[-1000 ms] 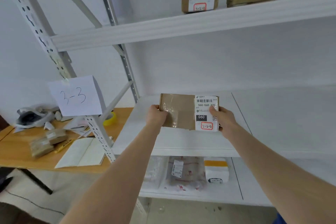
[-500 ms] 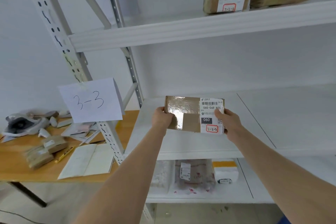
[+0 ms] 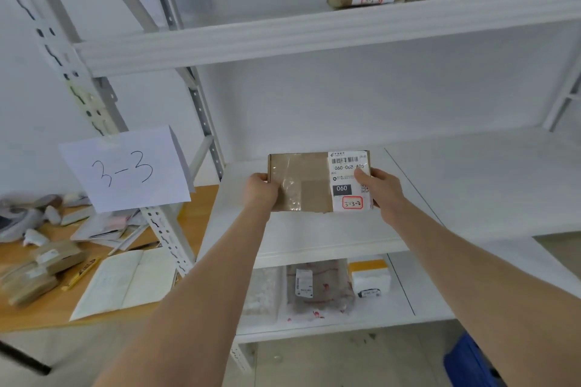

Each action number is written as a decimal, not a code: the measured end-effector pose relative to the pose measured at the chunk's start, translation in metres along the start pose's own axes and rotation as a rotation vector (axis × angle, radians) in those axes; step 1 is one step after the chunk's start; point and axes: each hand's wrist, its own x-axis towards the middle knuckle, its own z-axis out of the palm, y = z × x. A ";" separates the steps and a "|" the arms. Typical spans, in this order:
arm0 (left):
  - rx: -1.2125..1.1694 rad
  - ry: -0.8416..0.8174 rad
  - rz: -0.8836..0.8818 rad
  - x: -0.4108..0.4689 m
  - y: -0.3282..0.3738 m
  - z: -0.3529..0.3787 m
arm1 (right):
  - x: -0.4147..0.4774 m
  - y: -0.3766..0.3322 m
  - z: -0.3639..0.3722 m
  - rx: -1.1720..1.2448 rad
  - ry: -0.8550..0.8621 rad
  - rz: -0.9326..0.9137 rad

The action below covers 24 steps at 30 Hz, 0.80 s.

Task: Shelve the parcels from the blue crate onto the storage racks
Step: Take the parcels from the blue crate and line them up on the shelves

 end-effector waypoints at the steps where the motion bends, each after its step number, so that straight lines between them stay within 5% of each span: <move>1: -0.002 -0.002 -0.004 0.002 0.000 0.004 | 0.003 0.001 -0.003 -0.013 0.023 0.002; 24: -0.137 -0.044 -0.201 0.035 -0.059 0.120 | 0.104 0.091 -0.045 -0.319 0.057 0.061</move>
